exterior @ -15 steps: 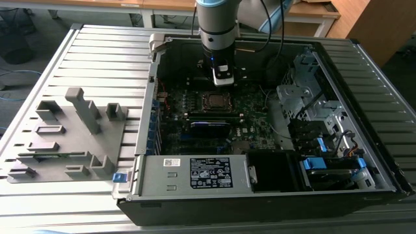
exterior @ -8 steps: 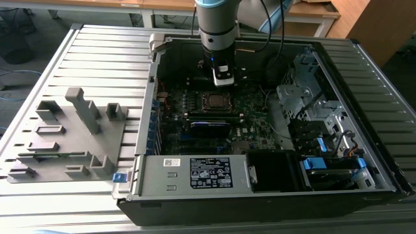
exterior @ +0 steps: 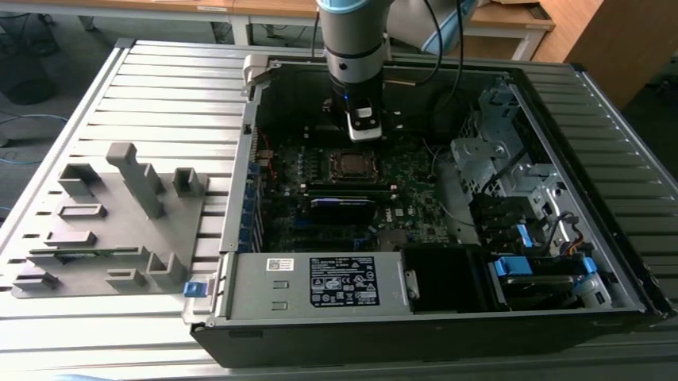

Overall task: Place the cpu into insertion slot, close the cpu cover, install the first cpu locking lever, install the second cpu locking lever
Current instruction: 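Install the first cpu locking lever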

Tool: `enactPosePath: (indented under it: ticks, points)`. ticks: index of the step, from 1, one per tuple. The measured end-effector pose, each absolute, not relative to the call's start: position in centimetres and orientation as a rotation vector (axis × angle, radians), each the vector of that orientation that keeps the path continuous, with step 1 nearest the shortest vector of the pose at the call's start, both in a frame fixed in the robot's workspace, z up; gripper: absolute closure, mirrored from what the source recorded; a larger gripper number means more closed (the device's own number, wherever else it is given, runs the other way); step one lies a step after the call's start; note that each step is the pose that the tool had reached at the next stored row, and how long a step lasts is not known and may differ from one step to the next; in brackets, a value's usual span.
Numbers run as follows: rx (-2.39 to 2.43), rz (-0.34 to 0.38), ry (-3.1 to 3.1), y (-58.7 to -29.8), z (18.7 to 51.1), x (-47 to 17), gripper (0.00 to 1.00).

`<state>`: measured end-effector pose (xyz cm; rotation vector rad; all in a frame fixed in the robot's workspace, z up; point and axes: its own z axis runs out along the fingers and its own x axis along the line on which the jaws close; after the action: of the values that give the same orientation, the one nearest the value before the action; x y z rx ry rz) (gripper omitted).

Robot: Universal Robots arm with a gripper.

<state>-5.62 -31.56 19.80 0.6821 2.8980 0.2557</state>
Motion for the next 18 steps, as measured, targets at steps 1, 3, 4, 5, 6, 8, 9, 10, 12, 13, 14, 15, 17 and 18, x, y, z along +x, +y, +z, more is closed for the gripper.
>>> enactPosePath:
  ticks: [1, 3, 4, 5, 6, 8, 9, 10, 12, 13, 14, 15, 17, 18]
  points:
    - [0.682, 0.255, 2.897, -31.6, 19.79, -5.62, 0.89]
    - [0.681, 0.253, 2.895, -31.67, 19.78, -5.62, 0.89]
    - [0.68, 0.252, 2.893, -31.7, 19.76, -5.62, 0.89]
    - [0.679, 0.251, 2.892, -31.71, 19.74, -5.61, 0.89]
    - [0.679, 0.25, 2.891, -31.72, 19.73, -5.61, 0.89]
    - [0.678, 0.25, 2.888, -31.72, 19.7, -5.62, 0.89]
    - [0.678, 0.25, 2.888, -31.72, 19.68, -5.61, 0.89]
    - [0.678, 0.251, 2.888, -31.71, 19.67, -5.62, 0.89]
    - [0.678, 0.25, 2.888, -31.63, 19.66, -5.62, 0.89]
    - [0.678, 0.25, 2.888, -31.56, 19.66, -5.62, 0.89]
    - [0.678, 0.25, 2.887, -31.5, 19.66, -5.62, 0.89]
    - [0.679, 0.25, 2.887, -31.42, 19.66, -5.62, 0.89]
    - [0.68, 0.25, 2.887, -31.33, 19.66, -5.61, 0.89]
    - [0.681, 0.25, 2.887, -31.31, 19.66, -5.61, 0.89]
